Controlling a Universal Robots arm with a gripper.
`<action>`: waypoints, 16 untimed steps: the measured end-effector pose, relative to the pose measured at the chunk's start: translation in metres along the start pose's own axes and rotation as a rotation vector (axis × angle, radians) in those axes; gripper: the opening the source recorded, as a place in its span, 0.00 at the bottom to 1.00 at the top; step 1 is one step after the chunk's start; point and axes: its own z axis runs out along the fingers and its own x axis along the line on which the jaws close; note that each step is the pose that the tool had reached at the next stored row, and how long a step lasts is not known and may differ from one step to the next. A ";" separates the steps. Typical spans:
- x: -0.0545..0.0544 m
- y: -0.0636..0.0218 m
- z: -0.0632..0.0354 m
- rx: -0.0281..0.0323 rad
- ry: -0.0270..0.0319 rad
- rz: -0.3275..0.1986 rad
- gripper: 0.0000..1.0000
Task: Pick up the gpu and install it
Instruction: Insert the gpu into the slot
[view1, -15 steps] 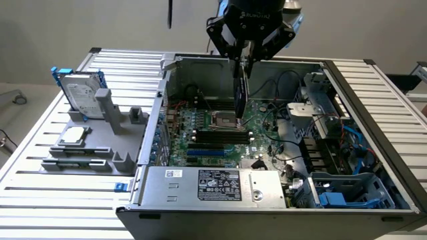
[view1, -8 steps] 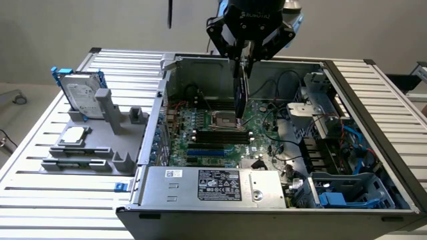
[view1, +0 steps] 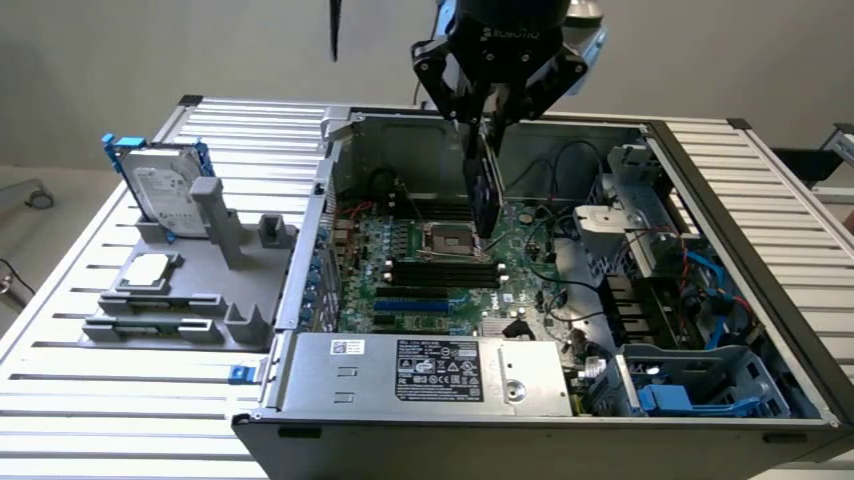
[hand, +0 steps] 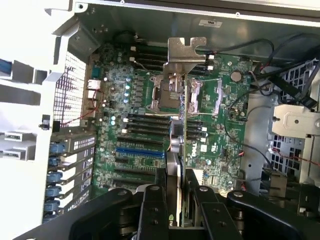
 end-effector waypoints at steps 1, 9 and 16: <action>0.000 0.0000 0.0005 0.0003 0.0016 -0.018 0.26; 0.000 -0.0004 0.0045 0.0023 0.0140 -0.163 0.26; 0.000 -0.0007 0.0082 0.0041 0.0251 -0.290 0.26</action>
